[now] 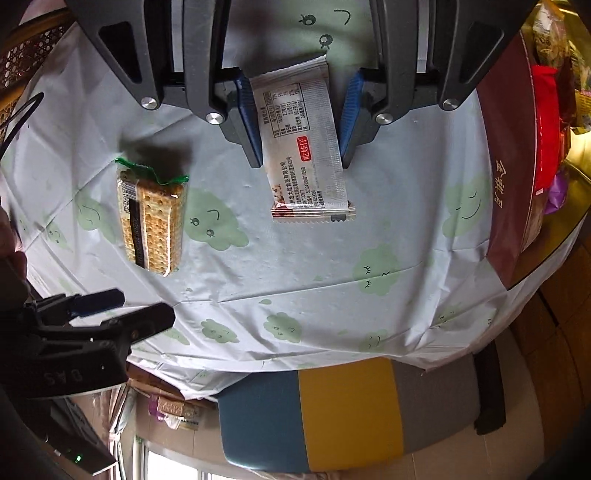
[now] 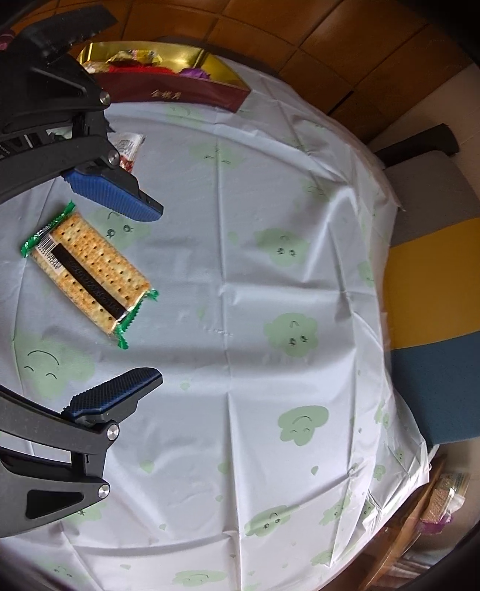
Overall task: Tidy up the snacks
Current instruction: 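Grasp the green-ended cracker pack with right while left holds the white packet, then carry the white packet into the tin and open the left gripper, then lift the cracker pack off the table with the right gripper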
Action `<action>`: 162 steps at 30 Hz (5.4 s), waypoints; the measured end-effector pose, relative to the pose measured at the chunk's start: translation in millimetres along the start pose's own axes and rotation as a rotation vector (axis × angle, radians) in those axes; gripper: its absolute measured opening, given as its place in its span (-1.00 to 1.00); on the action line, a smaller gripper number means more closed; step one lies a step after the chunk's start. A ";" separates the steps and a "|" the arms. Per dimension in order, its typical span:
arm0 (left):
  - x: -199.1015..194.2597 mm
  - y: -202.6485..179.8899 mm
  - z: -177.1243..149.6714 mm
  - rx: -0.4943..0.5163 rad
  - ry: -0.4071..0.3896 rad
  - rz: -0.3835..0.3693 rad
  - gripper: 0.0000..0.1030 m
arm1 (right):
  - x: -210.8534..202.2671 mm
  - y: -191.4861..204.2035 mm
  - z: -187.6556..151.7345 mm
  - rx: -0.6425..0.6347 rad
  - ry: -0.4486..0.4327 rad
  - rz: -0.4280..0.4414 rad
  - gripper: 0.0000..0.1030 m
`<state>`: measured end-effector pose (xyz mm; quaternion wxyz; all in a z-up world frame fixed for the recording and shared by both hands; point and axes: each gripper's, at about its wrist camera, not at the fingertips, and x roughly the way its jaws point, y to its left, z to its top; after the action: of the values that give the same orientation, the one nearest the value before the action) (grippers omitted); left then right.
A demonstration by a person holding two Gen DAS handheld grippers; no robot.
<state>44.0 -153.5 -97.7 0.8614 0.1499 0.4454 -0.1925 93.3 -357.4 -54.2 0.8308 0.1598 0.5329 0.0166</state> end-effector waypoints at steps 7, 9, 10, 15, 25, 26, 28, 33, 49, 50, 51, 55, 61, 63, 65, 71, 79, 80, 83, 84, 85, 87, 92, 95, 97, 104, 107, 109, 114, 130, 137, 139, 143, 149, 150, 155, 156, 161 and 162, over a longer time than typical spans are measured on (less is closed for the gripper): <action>-2.7 4.9 -7.9 -0.008 -0.036 -0.036 -0.22 | 7.9 -1.3 -13.0 0.061 0.061 0.016 0.59; -3.0 6.6 -9.2 -0.015 -0.042 -0.048 -0.23 | 9.6 2.4 -18.3 0.066 0.083 0.019 0.59; -2.7 6.8 -9.4 -0.017 -0.046 -0.050 -0.23 | 10.8 4.9 -21.3 0.068 0.095 0.031 0.59; -2.3 6.9 -12.9 -0.014 -0.066 -0.048 -0.23 | 25.2 27.9 -30.2 0.019 0.129 0.019 0.58; -4.3 10.9 -14.9 -0.032 -0.077 -0.077 -0.22 | 54.3 74.8 -23.6 -0.222 0.070 -0.109 0.26; -4.5 10.9 -15.3 -0.033 -0.079 -0.078 -0.22 | 53.9 76.3 -27.7 -0.239 0.063 -0.116 0.26; -4.7 10.4 -15.8 -0.034 -0.083 -0.076 -0.22 | 50.9 75.0 -37.3 -0.257 0.031 -0.116 0.25; -5.5 8.6 -17.5 -0.035 -0.092 -0.071 -0.22 | 43.0 64.5 -49.6 -0.230 -0.020 -0.110 0.01; -9.8 11.9 -13.0 -0.064 -0.043 -0.049 -0.28 | 40.1 62.0 -57.2 -0.249 -0.048 -0.105 0.02; -12.0 11.0 -13.0 -0.061 -0.038 -0.038 -0.28 | 39.8 62.6 -58.2 -0.250 -0.052 -0.107 0.02; -14.5 10.7 -13.6 -0.062 -0.040 -0.043 -0.28 | 39.3 63.2 -59.3 -0.254 -0.056 -0.111 0.02; -28.6 14.1 -12.8 -0.088 -0.068 -0.058 -0.29 | 37.3 65.8 -64.8 -0.261 -0.073 -0.120 0.02; -63.1 22.7 -4.1 -0.117 -0.145 -0.056 -0.29 | 36.6 70.6 -72.2 -0.283 -0.100 -0.139 0.01; -74.5 26.4 -1.6 -0.121 -0.167 -0.051 -0.29 | 36.1 71.8 -75.3 -0.286 -0.111 -0.142 0.01; -84.3 30.1 -0.1 -0.132 -0.181 -0.052 -0.29 | 35.6 72.8 -79.2 -0.291 -0.127 -0.145 0.02; -101.0 42.8 1.0 -0.160 -0.202 -0.037 -0.29 | 36.1 74.3 -94.1 -0.308 -0.167 -0.153 0.02; -115.4 61.9 -4.2 -0.203 -0.211 -0.015 -0.29 | 36.0 77.7 -108.7 -0.334 -0.205 -0.164 0.02; -115.9 64.2 -5.0 -0.210 -0.209 -0.014 -0.29 | 36.4 78.1 -110.5 -0.338 -0.210 -0.164 0.03; -115.8 71.5 -7.8 -0.230 -0.202 -0.009 -0.29 | 36.2 76.8 -113.4 -0.339 -0.214 -0.158 0.03; -115.3 73.1 -8.4 -0.236 -0.201 -0.005 -0.29 | 36.1 76.4 -114.4 -0.337 -0.214 -0.154 0.04; -114.9 76.3 -9.2 -0.245 -0.198 -0.003 -0.29 | 35.8 76.0 -115.1 -0.335 -0.214 -0.152 0.04; -115.1 82.3 -10.7 -0.262 -0.193 -0.004 -0.28 | 34.8 76.6 -117.2 -0.338 -0.217 -0.156 0.04; -123.4 114.9 -15.9 -0.339 -0.196 -0.009 -0.29 | 32.7 76.2 -114.8 -0.337 -0.216 -0.155 0.04; -132.3 158.2 -24.9 -0.459 -0.198 -0.007 -0.29 | 33.8 76.3 -113.7 -0.336 -0.215 -0.155 0.04; -137.5 187.7 -32.4 -0.544 -0.200 -0.007 -0.29 | 33.9 76.5 -113.8 -0.336 -0.216 -0.156 0.04; -145.7 281.9 -65.3 -0.811 -0.190 0.038 -0.29 | 35.3 78.3 -111.9 -0.340 -0.214 -0.162 0.04; -135.8 294.6 -64.6 -0.837 -0.173 0.023 -0.29 | 35.5 78.2 -111.9 -0.341 -0.214 -0.162 0.04; -124.4 297.0 -61.1 -0.854 -0.153 0.000 -0.29 | 35.6 77.7 -111.9 -0.338 -0.216 -0.159 0.04; -93.1 303.8 -48.5 -0.888 -0.109 -0.022 -0.28 | 35.3 75.5 -112.3 -0.332 -0.220 -0.153 0.04; -55.3 312.6 -44.2 -0.832 -0.013 0.079 -0.03 | 35.2 75.0 -112.9 -0.329 -0.222 -0.155 0.04; -86.0 285.9 -48.1 -0.738 -0.056 0.195 -0.03 | 35.3 76.7 -112.7 -0.334 -0.224 -0.163 0.04; -93.5 278.9 -51.7 -0.723 -0.063 0.218 -0.03 | 35.2 77.0 -113.1 -0.334 -0.225 -0.165 0.04; -107.2 265.0 -56.8 -0.694 -0.087 0.255 -0.03 | 35.1 78.3 -114.2 -0.333 -0.228 -0.173 0.03; -125.9 249.4 -62.3 -0.649 -0.119 0.294 -0.03 | 35.1 78.5 -114.2 -0.330 -0.227 -0.175 0.03; -128.3 246.9 -62.7 -0.640 -0.122 0.298 -0.03 | 35.2 78.4 -114.0 -0.329 -0.227 -0.175 0.03; -137.4 236.8 -64.5 -0.610 -0.139 0.316 -0.03 | 34.9 78.5 -114.2 -0.319 -0.228 -0.179 0.03; -138.7 235.5 -65.2 -0.607 -0.141 0.315 -0.03 | 34.9 78.5 -114.0 -0.316 -0.227 -0.180 0.03; -141.4 232.3 -70.2 -0.606 -0.137 0.318 -0.03 | 34.6 78.7 -113.5 -0.299 -0.225 -0.183 0.03; -141.4 232.1 -71.4 -0.605 -0.135 0.318 -0.03 | 34.6 78.9 -113.4 -0.296 -0.224 -0.184 0.03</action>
<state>26.5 109.7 -0.8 0.9135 -0.0577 0.3955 0.0756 18.5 -247.6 -105.5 0.8973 -0.0126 0.4412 0.0011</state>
